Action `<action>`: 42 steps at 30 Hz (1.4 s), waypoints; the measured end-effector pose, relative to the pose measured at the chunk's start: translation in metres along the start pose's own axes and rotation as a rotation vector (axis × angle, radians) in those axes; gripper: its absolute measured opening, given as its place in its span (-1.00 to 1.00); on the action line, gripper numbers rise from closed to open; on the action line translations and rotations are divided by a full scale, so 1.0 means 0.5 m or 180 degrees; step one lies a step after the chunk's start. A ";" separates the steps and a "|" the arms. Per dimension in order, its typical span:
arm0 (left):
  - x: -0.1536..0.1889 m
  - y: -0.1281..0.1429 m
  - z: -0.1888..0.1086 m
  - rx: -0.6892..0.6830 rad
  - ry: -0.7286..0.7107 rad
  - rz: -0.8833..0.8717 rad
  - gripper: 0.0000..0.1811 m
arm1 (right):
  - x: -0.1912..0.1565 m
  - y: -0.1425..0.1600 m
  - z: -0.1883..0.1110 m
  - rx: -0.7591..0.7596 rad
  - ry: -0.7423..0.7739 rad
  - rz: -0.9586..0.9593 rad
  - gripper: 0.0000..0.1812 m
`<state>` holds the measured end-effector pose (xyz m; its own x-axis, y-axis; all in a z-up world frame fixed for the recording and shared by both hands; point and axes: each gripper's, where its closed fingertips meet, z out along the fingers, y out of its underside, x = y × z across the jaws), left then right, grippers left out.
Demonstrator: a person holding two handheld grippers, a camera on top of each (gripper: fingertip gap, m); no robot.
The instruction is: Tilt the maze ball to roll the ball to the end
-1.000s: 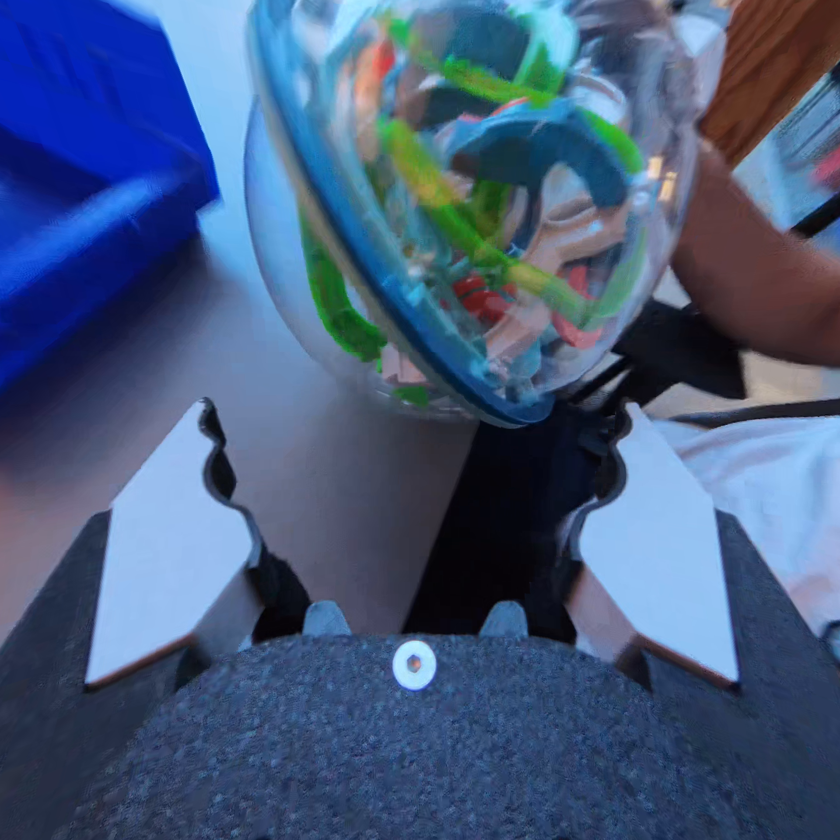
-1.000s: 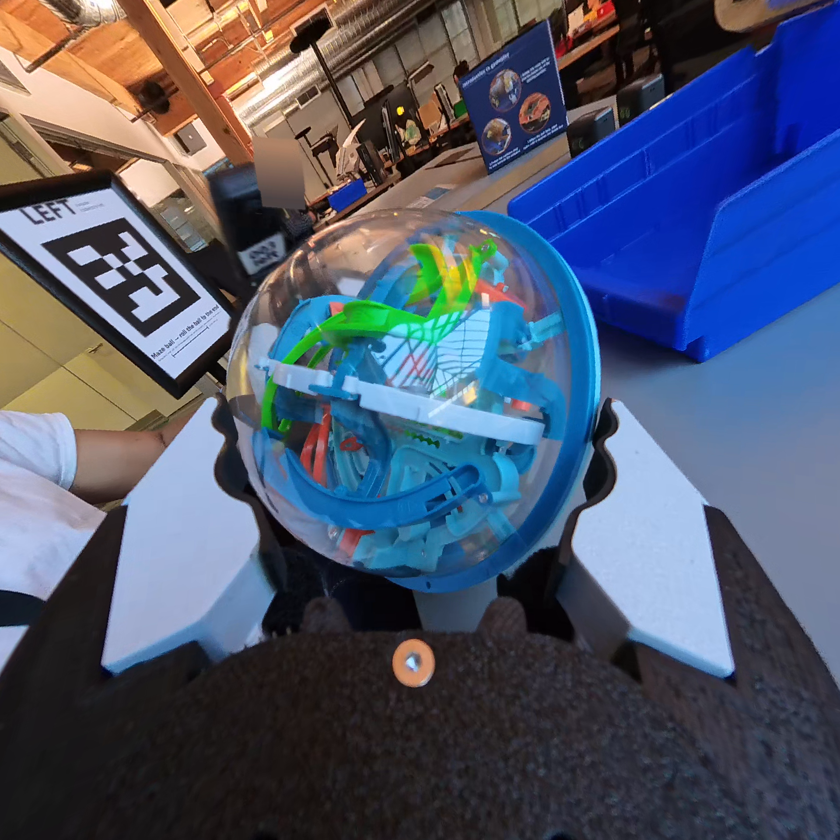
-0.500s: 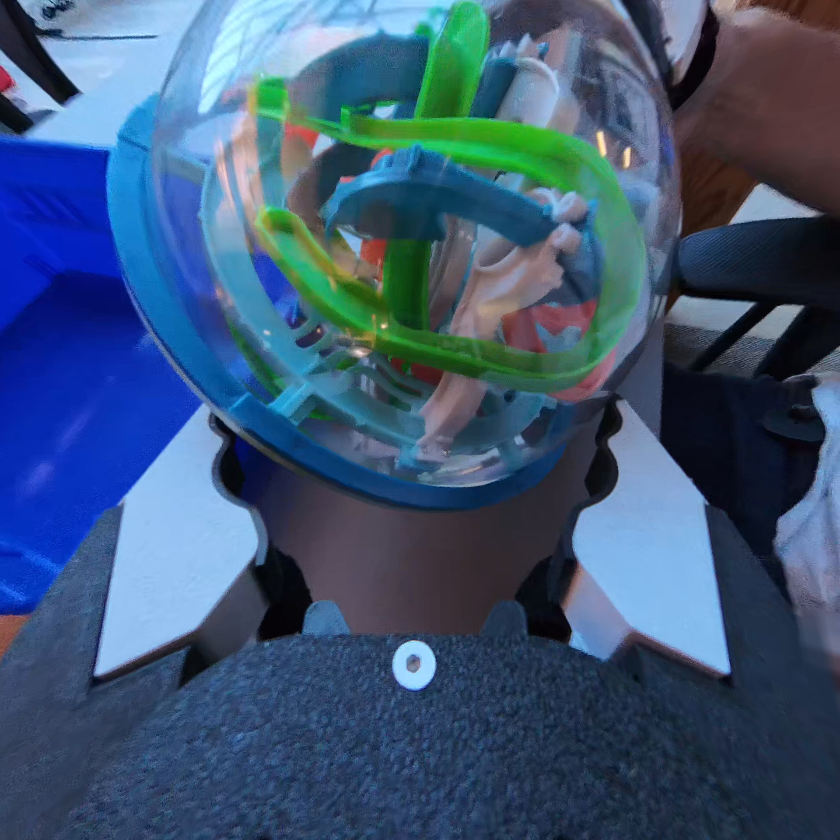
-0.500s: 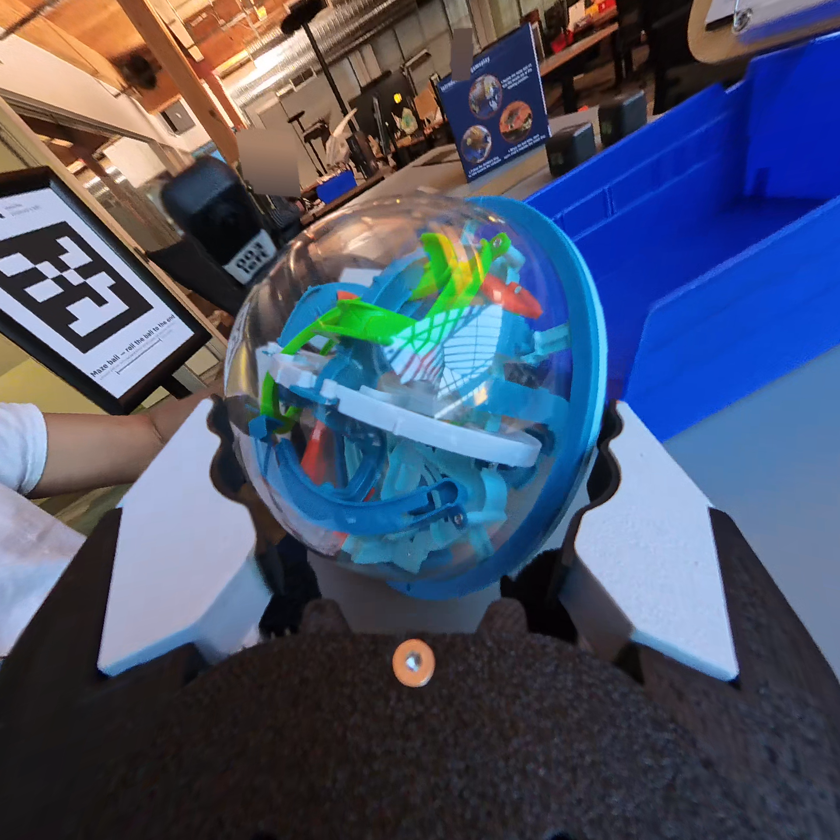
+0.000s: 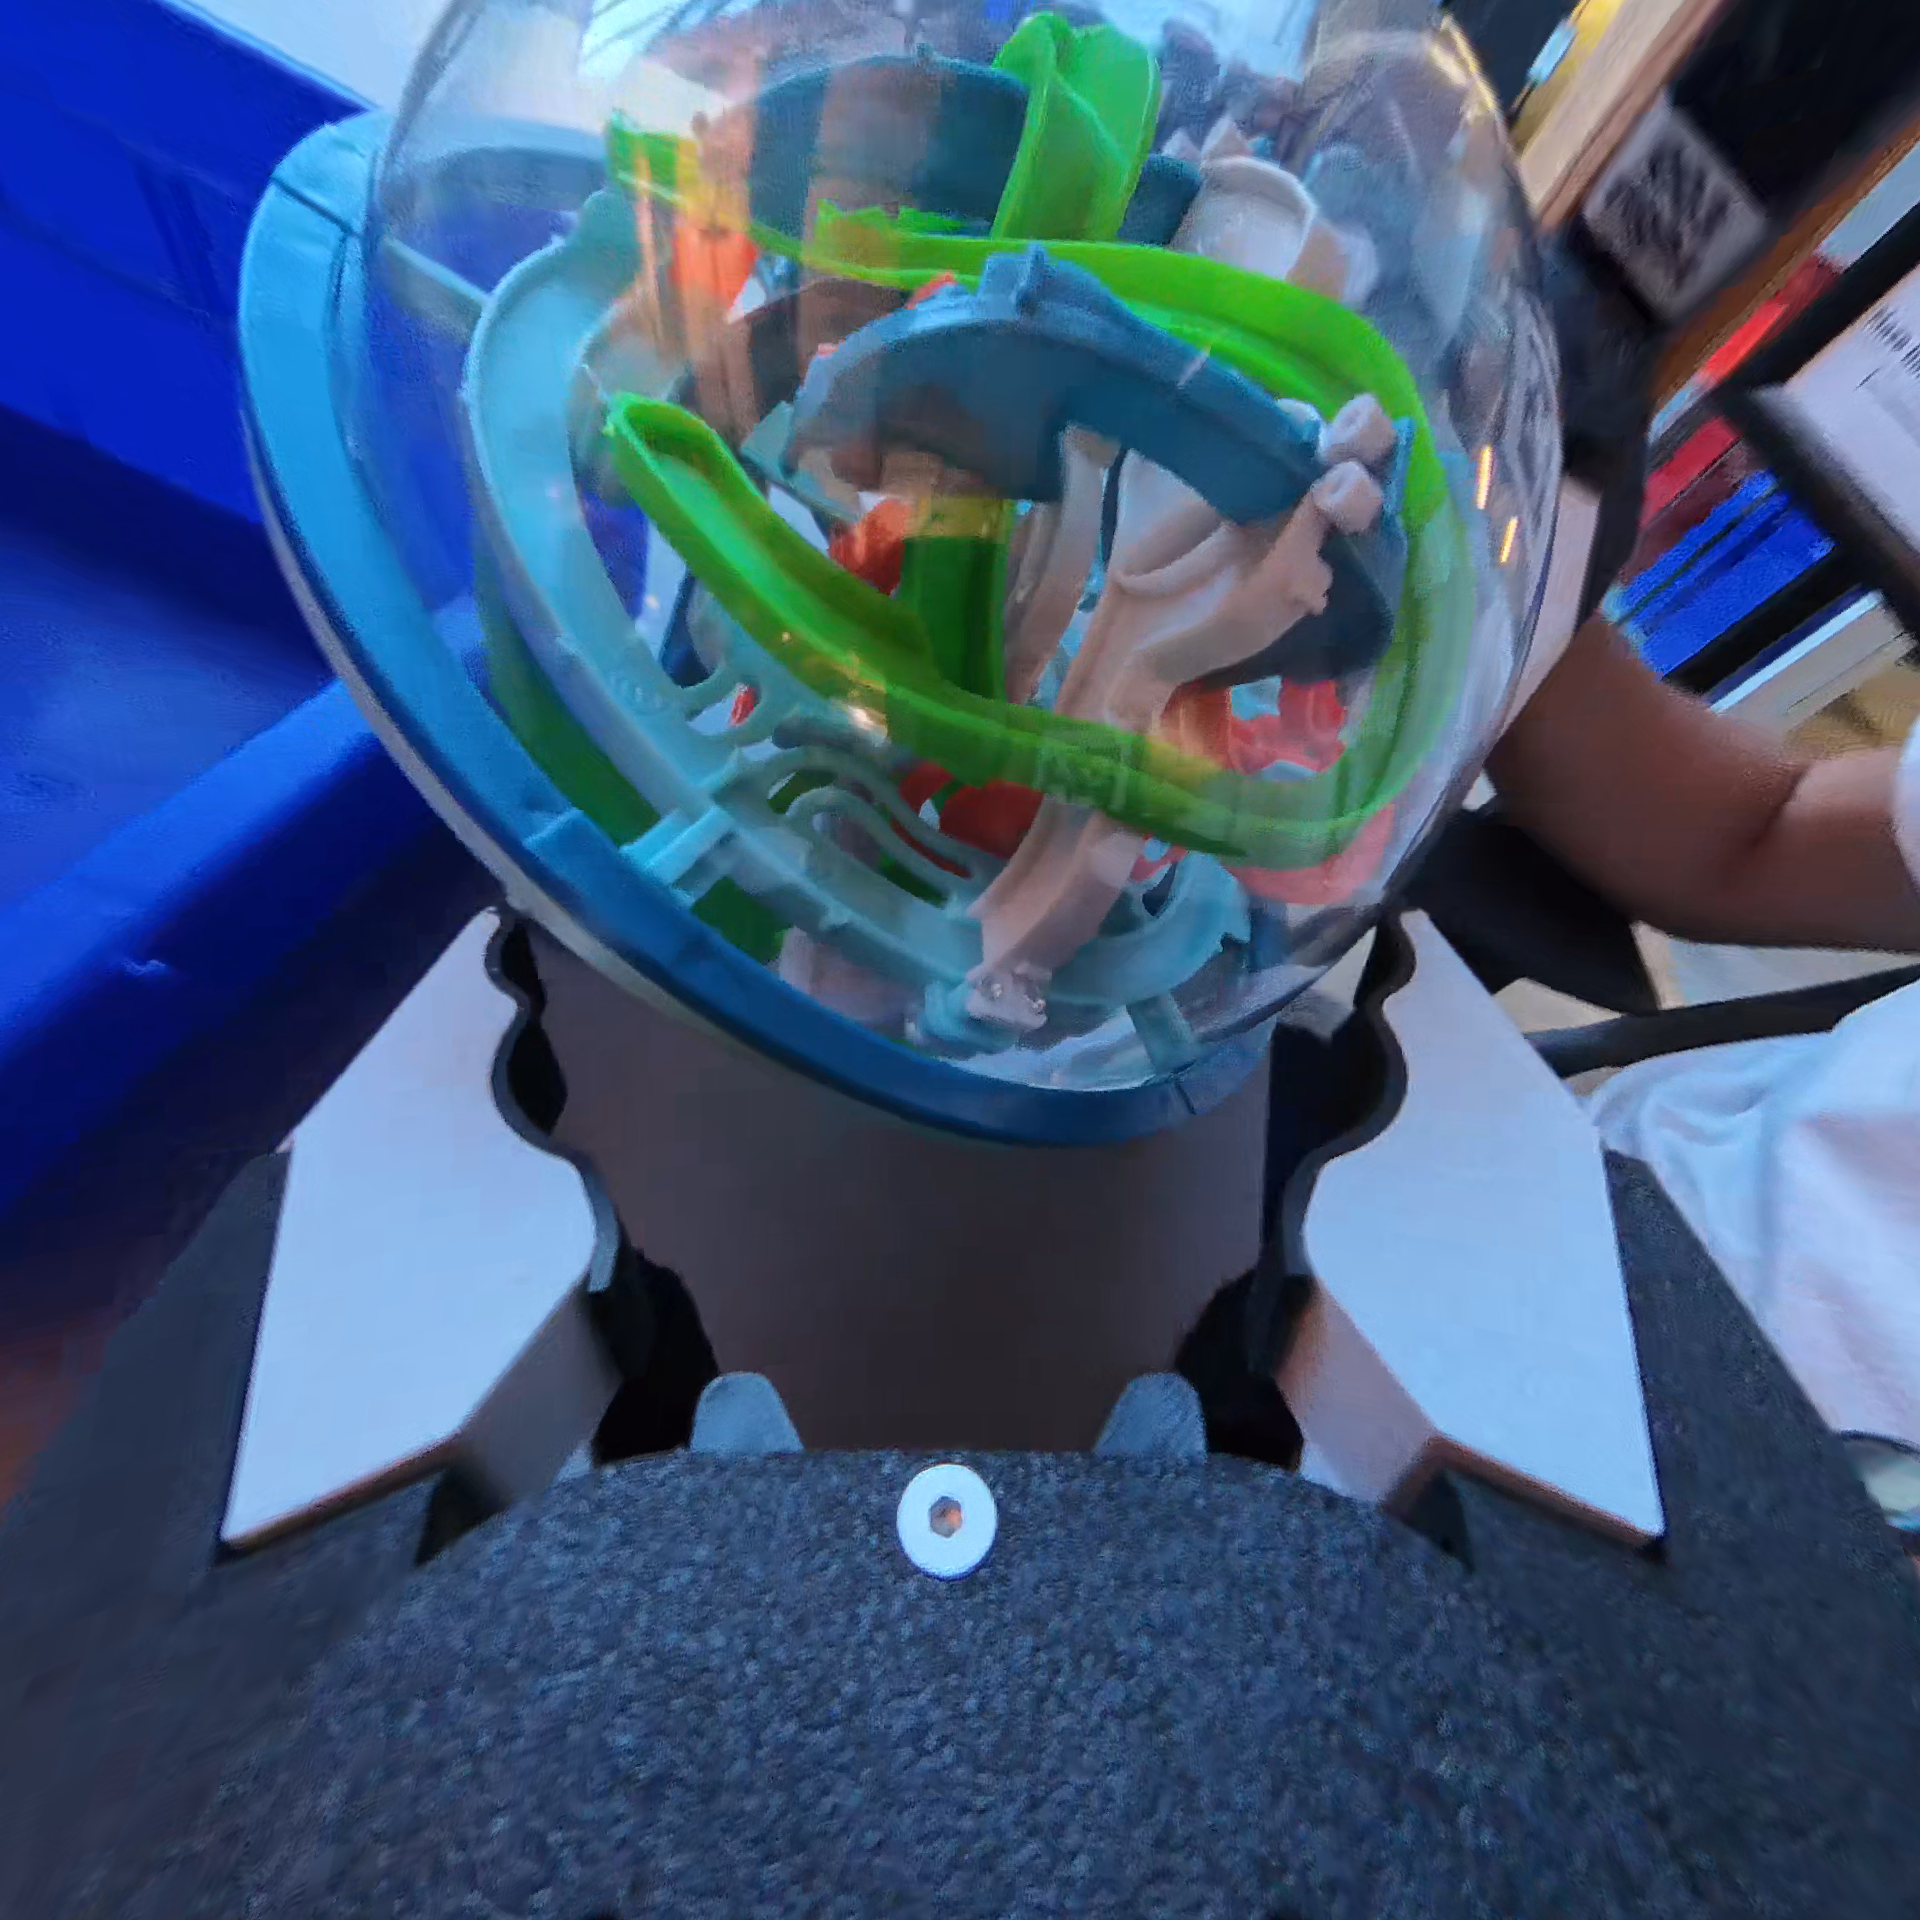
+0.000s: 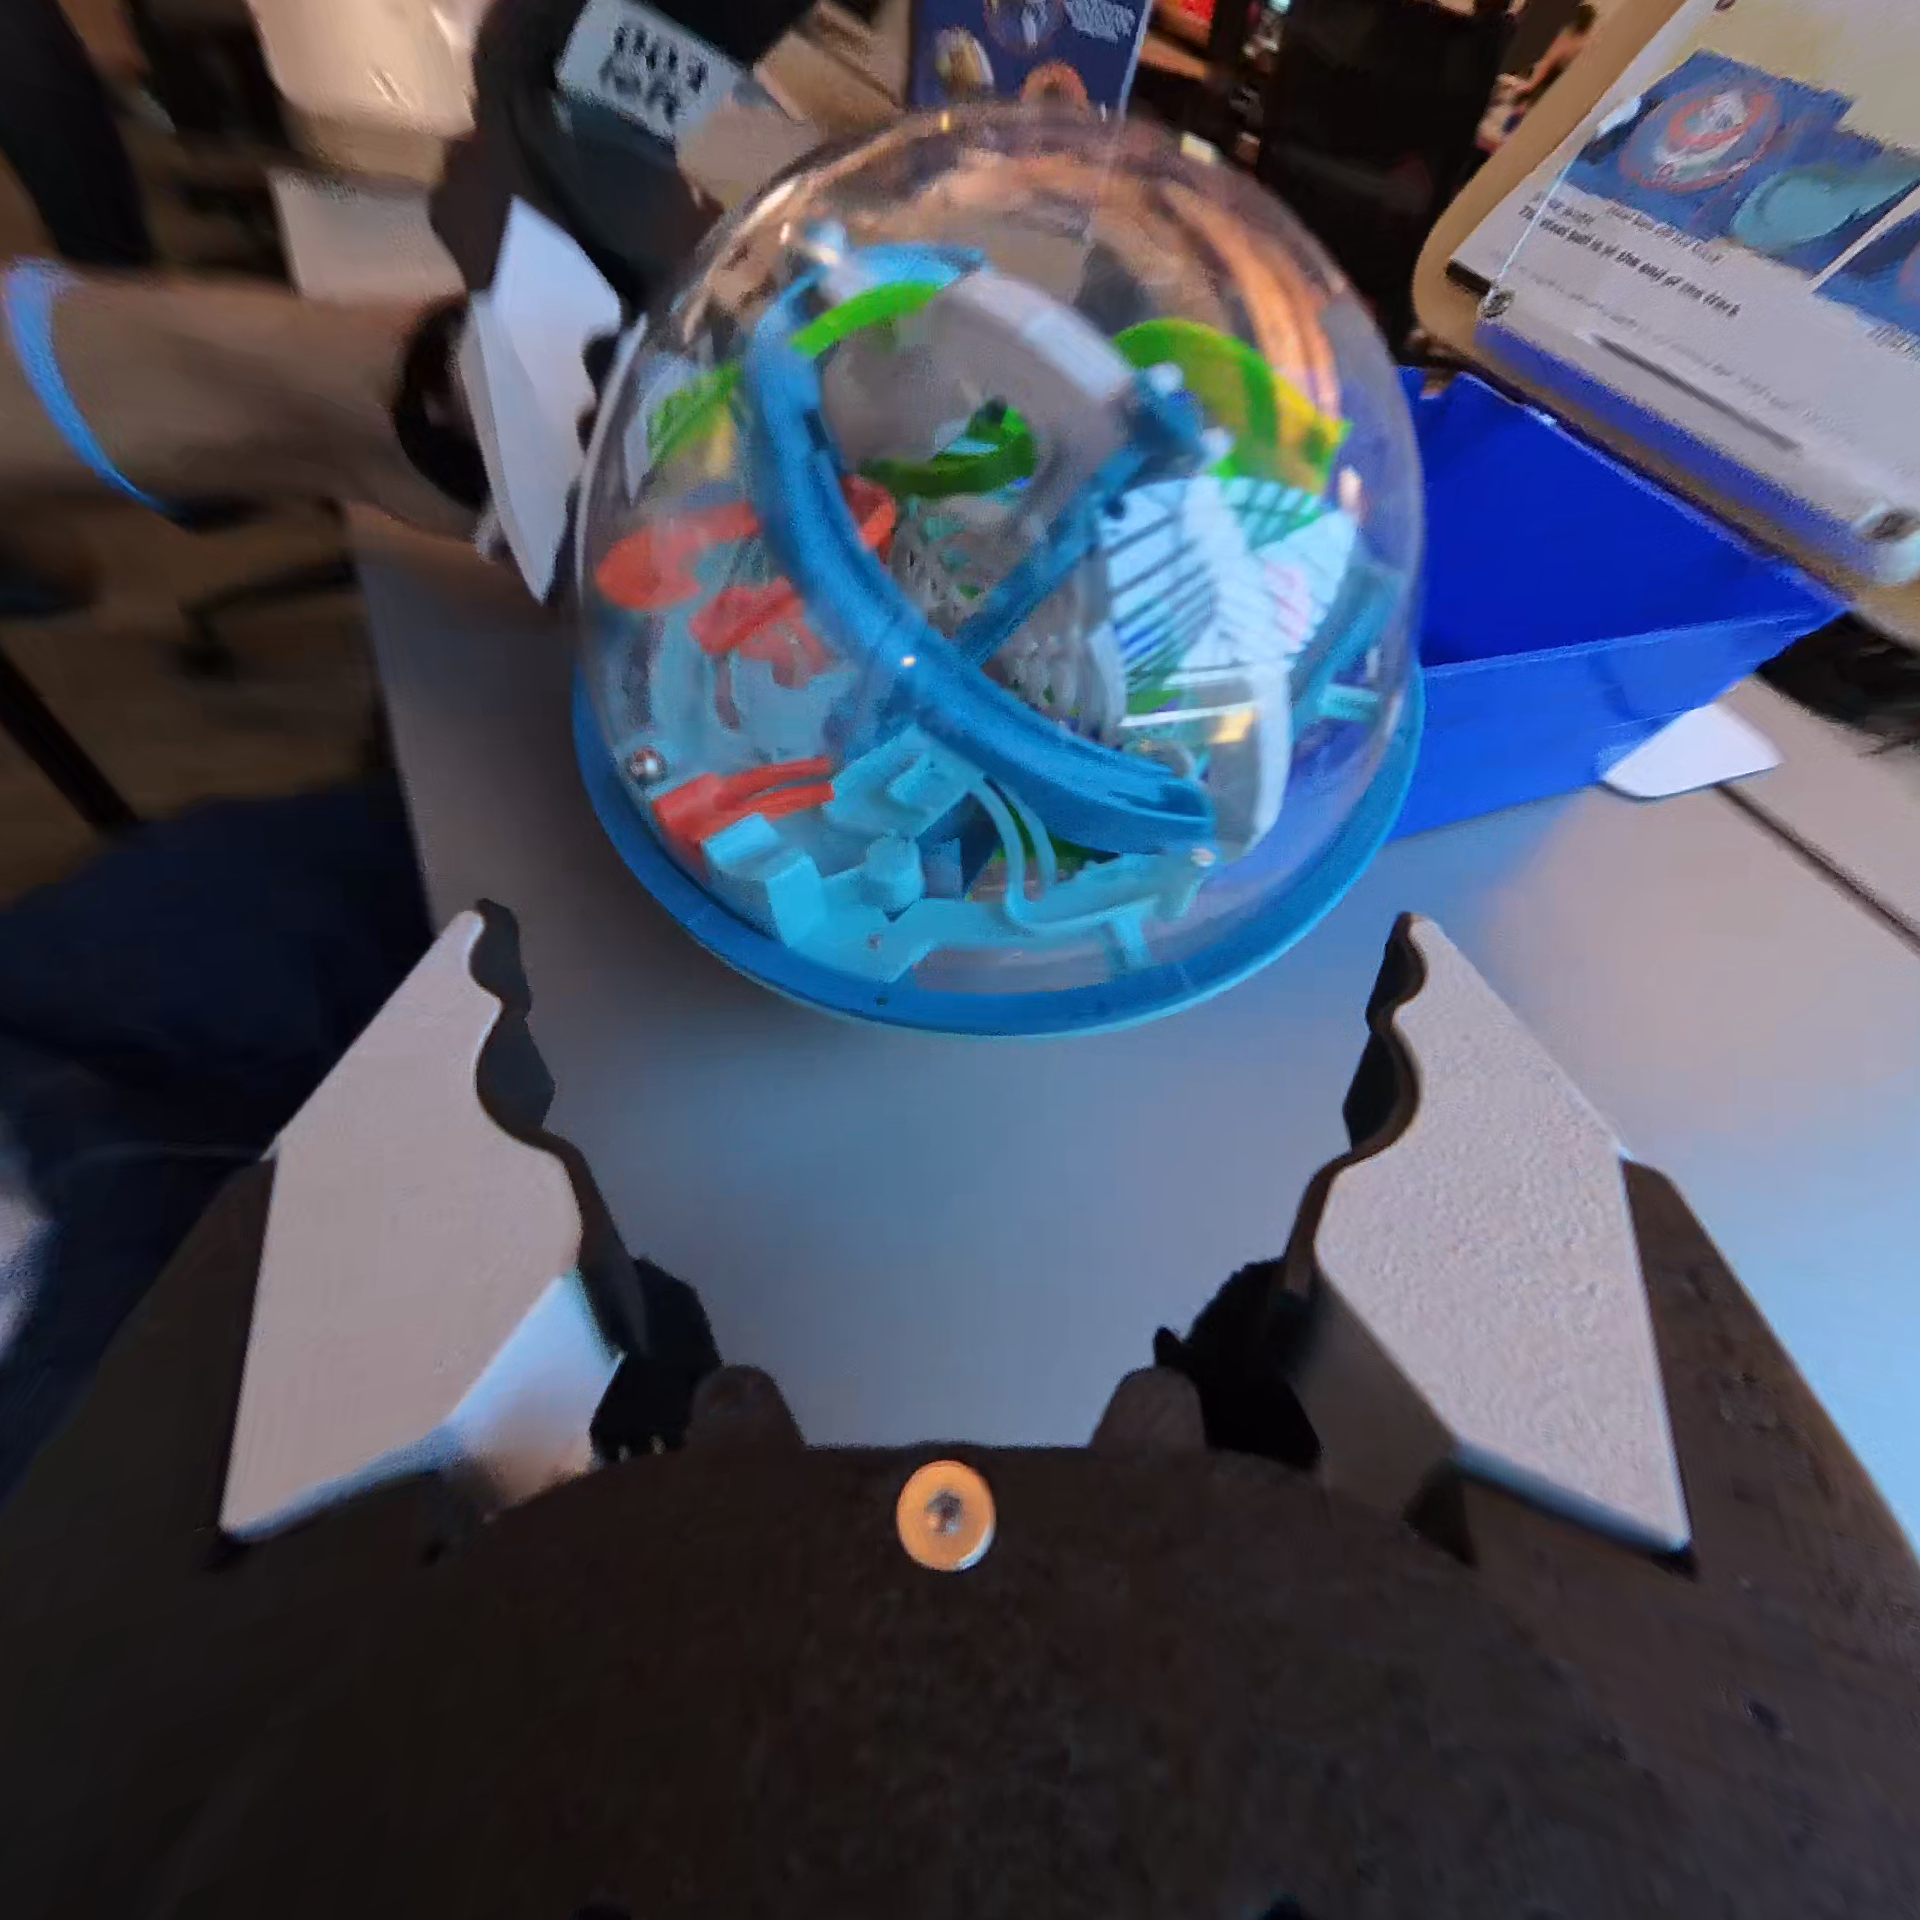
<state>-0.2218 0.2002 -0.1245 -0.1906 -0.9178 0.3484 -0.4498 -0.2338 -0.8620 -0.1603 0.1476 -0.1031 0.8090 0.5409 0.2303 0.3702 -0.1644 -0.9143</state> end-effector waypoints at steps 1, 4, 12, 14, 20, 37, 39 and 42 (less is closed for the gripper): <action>0.005 0.000 0.001 0.0029 0.0066 -0.0109 0.64 | -0.001 0.002 0.007 -0.0061 0.0197 -0.0135 0.70; 0.024 0.003 0.007 0.0061 0.0221 -0.0319 0.60 | 0.005 -0.002 0.020 -0.0132 0.0687 -0.0511 0.63; 0.045 0.011 0.008 -0.0136 0.0160 -0.0010 0.71 | 0.012 0.019 0.029 -0.0303 0.0701 -0.0554 0.65; 0.032 -0.006 -0.006 -0.0162 0.0154 0.0162 0.73 | 0.021 0.020 0.025 -0.0283 0.0622 -0.0378 0.61; 0.004 -0.088 -0.014 -0.0133 0.0323 0.0523 0.76 | 0.021 0.013 0.028 -0.0273 0.0459 -0.0362 0.63; -0.005 -0.057 0.004 0.0058 0.0349 0.0240 0.75 | 0.021 0.007 0.013 0.0059 0.0036 0.0164 0.68; -0.008 -0.054 0.003 0.0109 0.0348 0.0149 0.75 | 0.021 0.033 0.025 -0.0038 -0.0064 0.0329 0.70; -0.009 -0.049 0.002 0.0169 0.0389 0.0048 0.75 | 0.011 0.041 0.049 -0.0065 -0.0218 0.0588 0.69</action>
<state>-0.2090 0.2096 -0.1053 -0.3032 -0.8762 0.3747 -0.3999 -0.2399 -0.8846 -0.1595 0.1672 -0.1286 0.8312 0.5548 0.0354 0.2281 -0.2823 -0.9318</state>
